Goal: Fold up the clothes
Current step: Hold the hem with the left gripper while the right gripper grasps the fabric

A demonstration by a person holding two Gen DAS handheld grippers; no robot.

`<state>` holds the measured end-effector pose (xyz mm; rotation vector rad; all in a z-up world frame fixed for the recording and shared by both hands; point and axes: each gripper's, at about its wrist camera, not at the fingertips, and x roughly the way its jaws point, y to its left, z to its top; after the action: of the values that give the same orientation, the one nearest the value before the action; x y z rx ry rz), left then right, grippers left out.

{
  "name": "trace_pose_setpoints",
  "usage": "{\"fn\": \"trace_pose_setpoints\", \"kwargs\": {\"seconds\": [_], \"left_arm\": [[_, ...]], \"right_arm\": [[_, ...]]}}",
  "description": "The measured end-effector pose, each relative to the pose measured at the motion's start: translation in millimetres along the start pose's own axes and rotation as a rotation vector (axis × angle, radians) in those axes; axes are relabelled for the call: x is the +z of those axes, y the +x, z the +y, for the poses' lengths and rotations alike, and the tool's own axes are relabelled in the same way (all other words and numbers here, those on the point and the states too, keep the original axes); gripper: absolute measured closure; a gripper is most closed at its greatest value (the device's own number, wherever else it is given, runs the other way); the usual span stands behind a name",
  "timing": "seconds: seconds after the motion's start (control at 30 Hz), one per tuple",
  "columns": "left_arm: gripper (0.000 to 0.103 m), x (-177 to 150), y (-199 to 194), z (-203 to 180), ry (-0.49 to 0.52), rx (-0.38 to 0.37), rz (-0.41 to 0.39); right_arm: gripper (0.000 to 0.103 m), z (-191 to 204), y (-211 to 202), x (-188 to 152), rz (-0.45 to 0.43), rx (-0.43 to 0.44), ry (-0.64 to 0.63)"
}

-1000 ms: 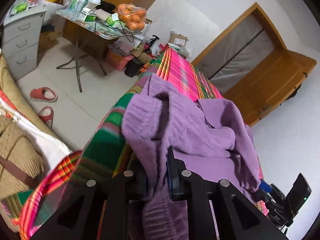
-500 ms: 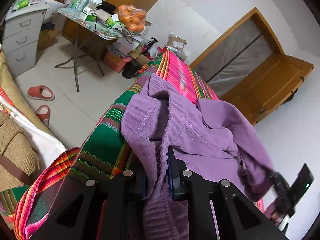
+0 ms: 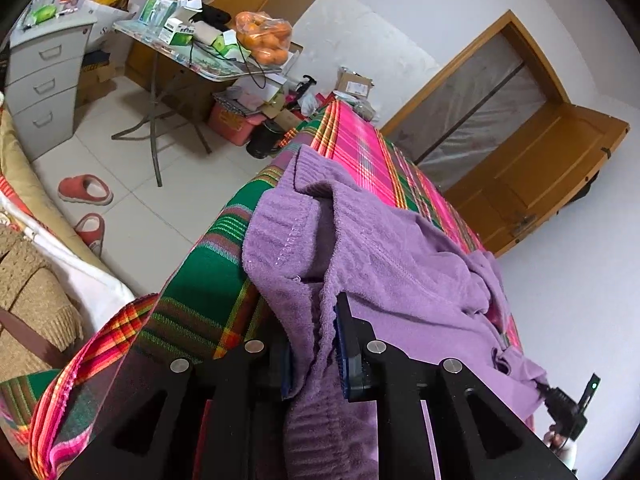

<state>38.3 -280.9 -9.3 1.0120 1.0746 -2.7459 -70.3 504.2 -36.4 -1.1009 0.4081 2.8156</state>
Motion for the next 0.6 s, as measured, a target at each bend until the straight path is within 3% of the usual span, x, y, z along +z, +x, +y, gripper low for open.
{"fn": "trace_pose_setpoints", "kwargs": {"seconds": [0.13,0.27,0.43,0.53,0.6], "left_arm": [[0.086,-4,-4,-1,0.002,0.006,0.007],[0.086,-10,-11,0,0.002,0.01,0.007],[0.084,-21,-27,-2,0.023,0.016,0.013],[0.084,-26,-34,-2,0.03,0.007,0.01],[0.084,-28,-36,-2,0.032,-0.001,0.013]], "right_arm": [[0.076,11,-21,5,-0.08,-0.02,-0.057],[0.068,18,-38,8,-0.152,-0.037,-0.079],[0.068,10,-28,4,-0.119,-0.03,-0.036],[0.068,10,-14,-1,-0.05,-0.035,-0.053],[0.068,14,-17,-6,-0.061,-0.025,-0.062]]}}
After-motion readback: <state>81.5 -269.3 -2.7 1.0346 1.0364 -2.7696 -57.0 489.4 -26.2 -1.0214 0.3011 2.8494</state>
